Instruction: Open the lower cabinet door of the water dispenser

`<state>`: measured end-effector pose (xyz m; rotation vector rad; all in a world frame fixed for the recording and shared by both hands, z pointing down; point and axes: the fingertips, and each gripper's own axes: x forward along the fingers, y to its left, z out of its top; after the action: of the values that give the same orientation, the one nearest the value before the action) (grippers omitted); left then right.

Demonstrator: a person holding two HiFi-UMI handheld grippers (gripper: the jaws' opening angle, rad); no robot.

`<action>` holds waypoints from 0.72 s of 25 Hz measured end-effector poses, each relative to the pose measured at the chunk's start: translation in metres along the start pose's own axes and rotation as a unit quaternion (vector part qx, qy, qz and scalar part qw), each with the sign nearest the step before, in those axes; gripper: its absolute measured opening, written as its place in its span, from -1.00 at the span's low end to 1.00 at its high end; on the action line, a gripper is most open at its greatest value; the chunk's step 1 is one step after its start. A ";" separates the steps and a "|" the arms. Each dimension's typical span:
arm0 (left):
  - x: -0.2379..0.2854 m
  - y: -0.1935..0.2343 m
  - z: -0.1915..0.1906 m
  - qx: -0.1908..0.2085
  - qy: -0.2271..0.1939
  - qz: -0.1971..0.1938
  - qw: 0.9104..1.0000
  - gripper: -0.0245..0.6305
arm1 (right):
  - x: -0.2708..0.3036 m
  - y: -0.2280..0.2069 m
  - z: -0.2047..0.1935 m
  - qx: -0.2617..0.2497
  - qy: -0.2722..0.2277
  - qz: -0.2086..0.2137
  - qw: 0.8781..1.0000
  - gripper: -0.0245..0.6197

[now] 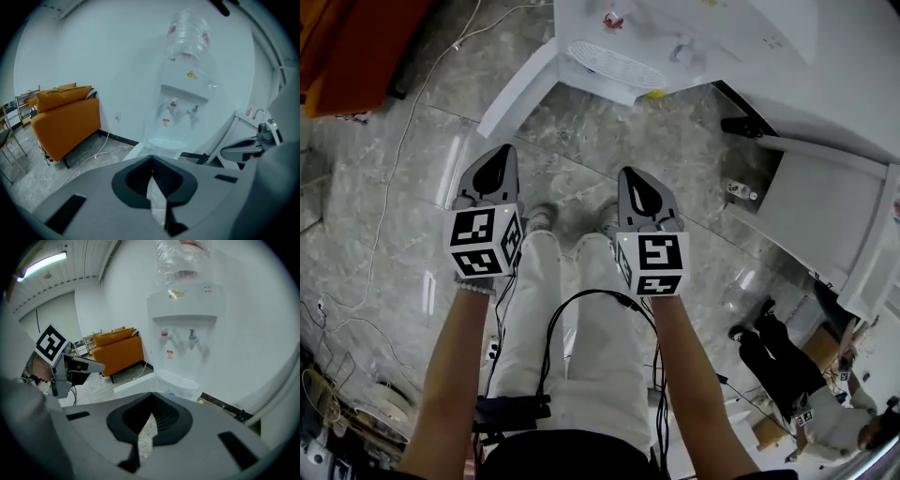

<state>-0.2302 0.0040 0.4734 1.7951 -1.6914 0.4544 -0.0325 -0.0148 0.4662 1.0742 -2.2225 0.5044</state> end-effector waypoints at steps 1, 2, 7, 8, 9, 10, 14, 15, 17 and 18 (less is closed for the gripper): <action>-0.008 -0.006 0.008 0.006 -0.005 -0.006 1.000 -0.88 | -0.007 0.000 0.007 0.000 -0.004 0.000 1.000 -0.91; -0.015 -0.012 0.016 0.012 -0.009 -0.012 1.000 -0.88 | -0.013 0.001 0.014 0.000 -0.009 0.000 1.000 -0.91; -0.053 -0.037 0.053 0.042 -0.026 -0.042 0.998 -0.88 | -0.046 0.008 0.050 -0.001 -0.033 0.004 0.999 -0.91; -0.060 -0.042 0.062 0.046 -0.031 -0.048 0.997 -0.88 | -0.052 0.009 0.057 -0.002 -0.038 0.005 0.999 -0.91; -0.067 -0.046 0.071 0.049 -0.036 -0.054 0.997 -0.88 | -0.059 0.011 0.065 -0.004 -0.043 0.007 0.999 -0.91; -0.074 -0.050 0.081 0.054 -0.043 -0.059 0.996 -0.88 | -0.066 0.014 0.072 -0.007 -0.049 0.009 0.999 -0.91; -0.101 -0.064 0.119 0.074 -0.069 -0.076 0.992 -0.88 | -0.093 0.023 0.101 -0.017 -0.071 0.016 0.997 -0.91; -0.108 -0.067 0.128 0.079 -0.075 -0.080 0.991 -0.88 | -0.100 0.024 0.108 -0.018 -0.078 0.016 0.997 -0.91; -0.122 -0.074 0.145 0.092 -0.087 -0.088 0.988 -0.88 | -0.113 0.025 0.123 -0.020 -0.091 0.014 0.996 -0.91; -0.129 -0.077 0.152 0.098 -0.092 -0.092 0.987 -0.88 | -0.120 0.026 0.130 -0.022 -0.098 0.013 0.995 -0.91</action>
<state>-0.1949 0.0032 0.2625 2.1730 -1.6269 0.3968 -0.0420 -0.0052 0.2874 1.1156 -2.4075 0.3738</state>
